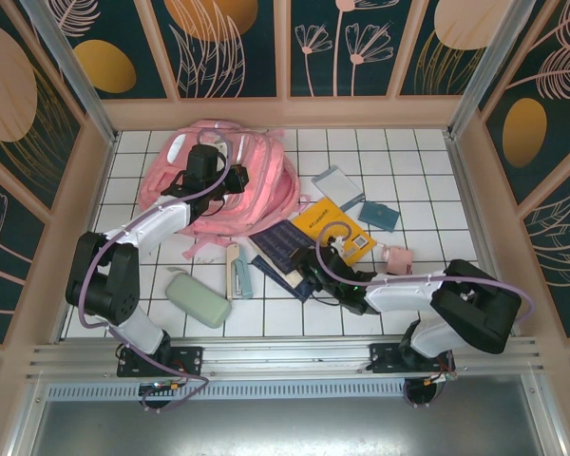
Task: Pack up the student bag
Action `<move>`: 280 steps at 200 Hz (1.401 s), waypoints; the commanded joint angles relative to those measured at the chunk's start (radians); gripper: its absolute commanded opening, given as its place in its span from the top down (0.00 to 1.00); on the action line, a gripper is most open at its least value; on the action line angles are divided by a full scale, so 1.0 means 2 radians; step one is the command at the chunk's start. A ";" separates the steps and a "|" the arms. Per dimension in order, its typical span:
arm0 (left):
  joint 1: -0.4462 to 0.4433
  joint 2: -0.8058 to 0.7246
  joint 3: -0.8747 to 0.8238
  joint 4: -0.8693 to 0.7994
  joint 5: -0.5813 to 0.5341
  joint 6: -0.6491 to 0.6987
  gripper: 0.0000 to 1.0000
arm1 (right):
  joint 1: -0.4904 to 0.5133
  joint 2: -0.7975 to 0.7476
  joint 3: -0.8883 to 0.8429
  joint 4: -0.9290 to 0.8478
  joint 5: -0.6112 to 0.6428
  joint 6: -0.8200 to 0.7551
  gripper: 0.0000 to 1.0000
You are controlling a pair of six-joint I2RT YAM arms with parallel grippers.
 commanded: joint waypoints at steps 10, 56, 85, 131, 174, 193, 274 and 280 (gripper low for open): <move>-0.007 -0.002 0.008 0.027 0.025 0.008 1.00 | -0.001 -0.063 0.040 -0.086 0.014 -0.011 0.82; -0.007 0.003 0.015 0.022 0.025 0.011 1.00 | 0.001 -0.123 0.060 -0.174 0.024 -0.021 0.87; -0.007 0.003 0.014 0.019 0.019 0.015 1.00 | 0.002 -0.135 0.082 -0.191 0.000 -0.054 0.90; -0.007 0.007 0.016 0.016 0.014 0.019 1.00 | 0.023 -0.151 0.129 -0.220 -0.040 -0.107 0.92; -0.007 0.015 0.020 0.012 0.012 0.022 1.00 | 0.050 -0.149 0.157 -0.217 -0.087 -0.141 0.92; -0.008 0.016 0.020 0.011 0.010 0.024 1.00 | 0.052 -0.135 0.151 -0.182 -0.118 -0.149 0.92; -0.007 0.019 0.020 0.007 0.004 0.029 1.00 | -0.016 0.032 0.112 -0.001 -0.318 -0.125 0.73; -0.007 0.018 0.020 0.007 0.005 0.029 1.00 | -0.020 0.037 0.115 -0.012 -0.317 -0.130 0.66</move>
